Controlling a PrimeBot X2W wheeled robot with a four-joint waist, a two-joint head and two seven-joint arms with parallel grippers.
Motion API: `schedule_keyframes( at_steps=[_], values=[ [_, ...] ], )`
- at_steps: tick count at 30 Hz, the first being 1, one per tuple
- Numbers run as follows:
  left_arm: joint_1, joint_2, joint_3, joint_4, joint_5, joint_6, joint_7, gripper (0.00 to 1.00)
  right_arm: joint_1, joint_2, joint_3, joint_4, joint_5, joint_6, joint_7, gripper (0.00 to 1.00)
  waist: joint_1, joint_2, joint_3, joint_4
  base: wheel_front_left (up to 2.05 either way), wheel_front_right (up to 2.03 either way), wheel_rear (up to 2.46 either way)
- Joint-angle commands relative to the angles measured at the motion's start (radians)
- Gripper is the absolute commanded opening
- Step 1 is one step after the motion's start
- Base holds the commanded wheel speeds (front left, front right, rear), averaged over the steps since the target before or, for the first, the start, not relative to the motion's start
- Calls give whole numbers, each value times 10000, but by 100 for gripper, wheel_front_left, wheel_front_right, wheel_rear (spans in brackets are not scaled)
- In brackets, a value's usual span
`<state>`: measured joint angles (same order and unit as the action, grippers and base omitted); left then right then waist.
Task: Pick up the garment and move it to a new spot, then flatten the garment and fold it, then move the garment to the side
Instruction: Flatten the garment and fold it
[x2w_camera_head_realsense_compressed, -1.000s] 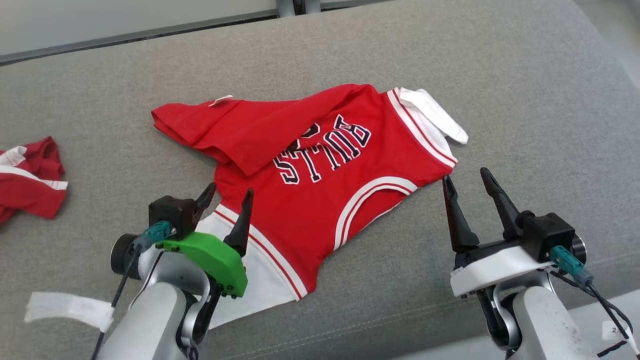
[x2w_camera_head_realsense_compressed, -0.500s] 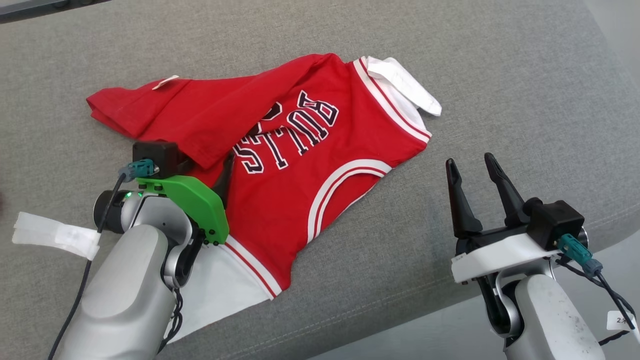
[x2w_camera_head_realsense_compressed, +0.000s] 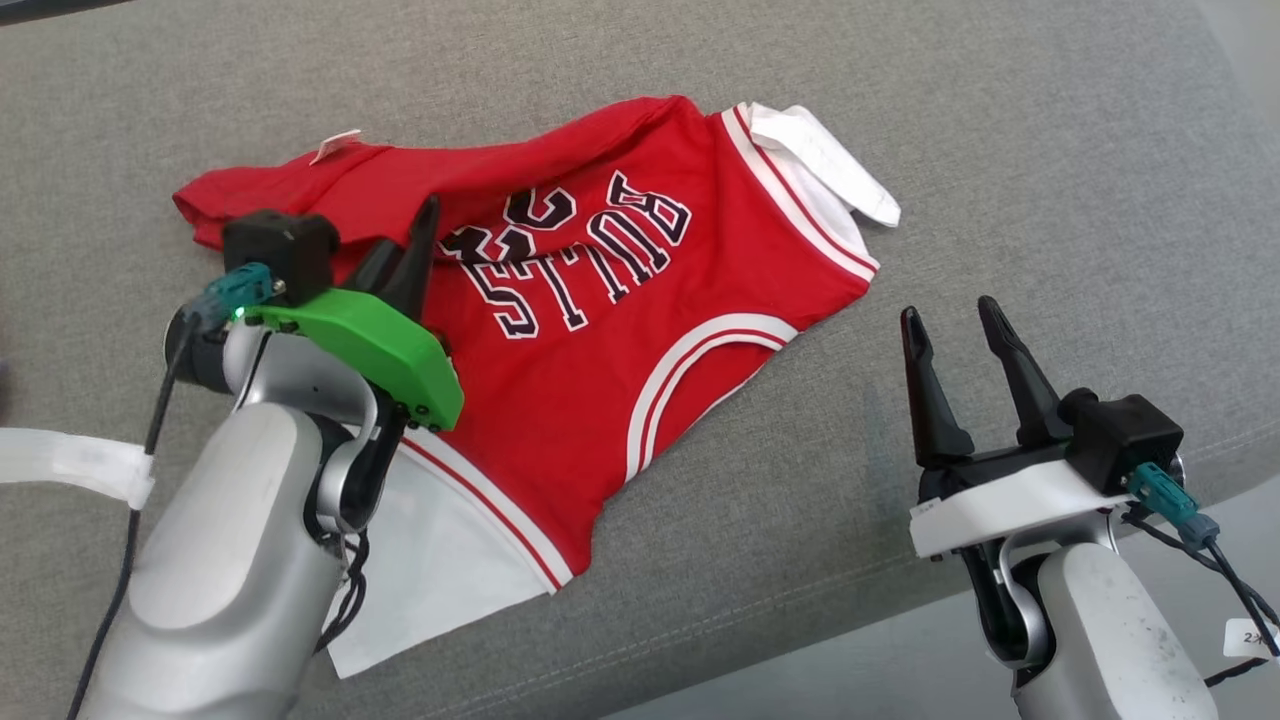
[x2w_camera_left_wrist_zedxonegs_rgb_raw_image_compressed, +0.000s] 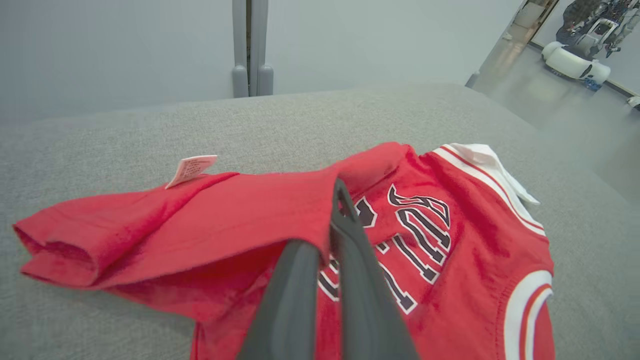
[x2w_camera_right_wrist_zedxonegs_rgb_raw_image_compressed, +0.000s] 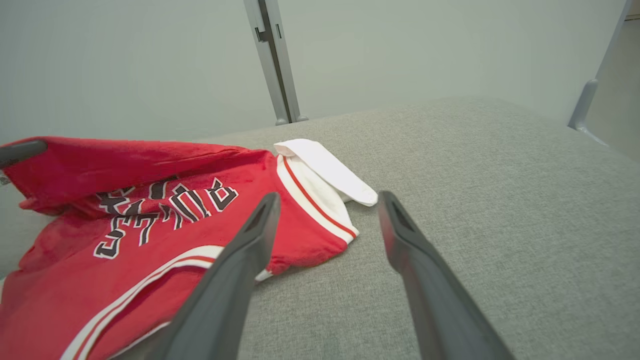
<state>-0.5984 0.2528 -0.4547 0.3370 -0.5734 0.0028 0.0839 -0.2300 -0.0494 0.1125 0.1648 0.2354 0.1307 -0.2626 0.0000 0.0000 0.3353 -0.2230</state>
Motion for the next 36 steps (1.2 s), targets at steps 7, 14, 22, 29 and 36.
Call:
schedule_keyframes(
  at_steps=[7, 14, 22, 29, 36],
  values=[
    [-1153, 259, 495, -731, -423, -9, 489, 0, -322, -24, 46, -106, 199, 1, -36, 100, 0, 0, 468, 56, 0, 0, 0],
    [-2873, 96, 761, 1434, -552, -79, 675, 0, -642, -24, 406, -45, 444, 1, -36, 100, 0, 0, 906, -485, 0, 0, 0],
    [-4457, 116, 975, 4299, -447, -136, 127, 0, -768, -19, 584, 4, 713, 1, -36, 100, 0, 0, 1269, -1151, 0, 0, 0],
    [-5197, 215, 760, 6280, -102, -382, -754, 100, -717, -21, 486, -39, 773, 1, -37, 100, 0, 0, 1352, -1274, 0, 0, 0],
    [-5340, 31, 472, 7086, 21, -593, -1074, 100, -786, -24, 332, 23, 543, 1, -35, 100, 0, 0, 1274, -804, 0, 0, 0]
  ],
)
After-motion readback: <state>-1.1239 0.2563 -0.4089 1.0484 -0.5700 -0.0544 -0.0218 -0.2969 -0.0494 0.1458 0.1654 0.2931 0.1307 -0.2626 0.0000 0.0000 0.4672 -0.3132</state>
